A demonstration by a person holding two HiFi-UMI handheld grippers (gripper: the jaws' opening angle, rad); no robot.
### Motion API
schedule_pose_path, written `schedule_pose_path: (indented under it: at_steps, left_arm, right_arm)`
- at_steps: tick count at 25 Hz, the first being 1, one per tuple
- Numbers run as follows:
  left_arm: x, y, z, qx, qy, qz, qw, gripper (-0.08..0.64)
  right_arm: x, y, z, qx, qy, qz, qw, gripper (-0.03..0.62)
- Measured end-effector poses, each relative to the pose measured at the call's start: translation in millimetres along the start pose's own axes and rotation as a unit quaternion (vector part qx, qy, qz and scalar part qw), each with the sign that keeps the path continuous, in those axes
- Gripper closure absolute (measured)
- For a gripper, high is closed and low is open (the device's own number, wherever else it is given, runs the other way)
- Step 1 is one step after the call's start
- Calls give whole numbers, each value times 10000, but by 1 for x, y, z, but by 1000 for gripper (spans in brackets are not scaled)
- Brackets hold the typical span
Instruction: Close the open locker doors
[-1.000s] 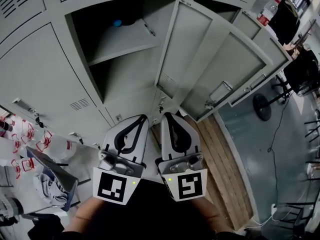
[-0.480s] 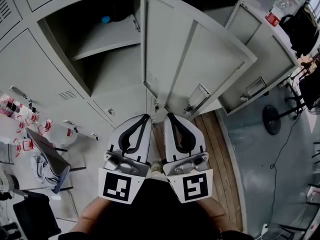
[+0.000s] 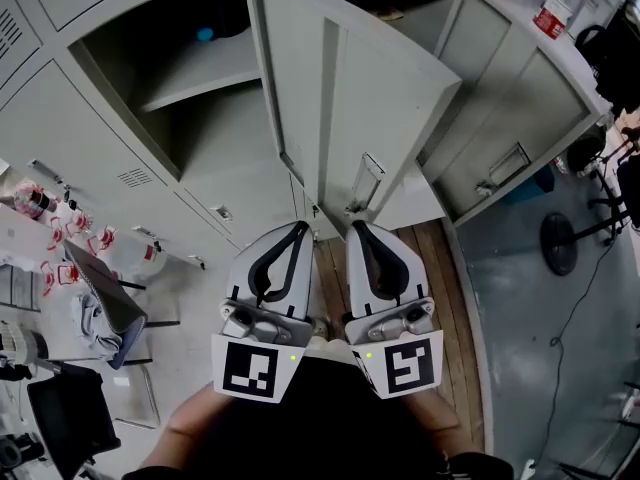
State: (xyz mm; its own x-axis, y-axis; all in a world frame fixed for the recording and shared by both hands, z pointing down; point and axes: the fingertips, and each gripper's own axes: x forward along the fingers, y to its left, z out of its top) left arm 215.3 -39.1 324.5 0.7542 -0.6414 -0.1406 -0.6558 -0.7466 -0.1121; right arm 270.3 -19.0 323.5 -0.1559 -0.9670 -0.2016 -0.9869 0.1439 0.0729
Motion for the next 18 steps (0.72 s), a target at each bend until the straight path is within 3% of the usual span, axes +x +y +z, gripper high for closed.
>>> schedule_pose_path:
  at_steps: [7, 12, 18]
  left_arm:
    - [9, -24, -10, -174, 155, 51, 9997, 560]
    - [12, -30, -15, -276, 250, 66, 9993, 560]
    - [15, -32, -17, -209, 277, 52, 9994, 560]
  right_arm:
    - [-12, -22, 1, 70, -77, -16, 9999, 592]
    - [-14, -38, -12, 28, 189, 84, 9998, 591]
    - [-8, -42, -17, 284, 158, 634, 9975, 562]
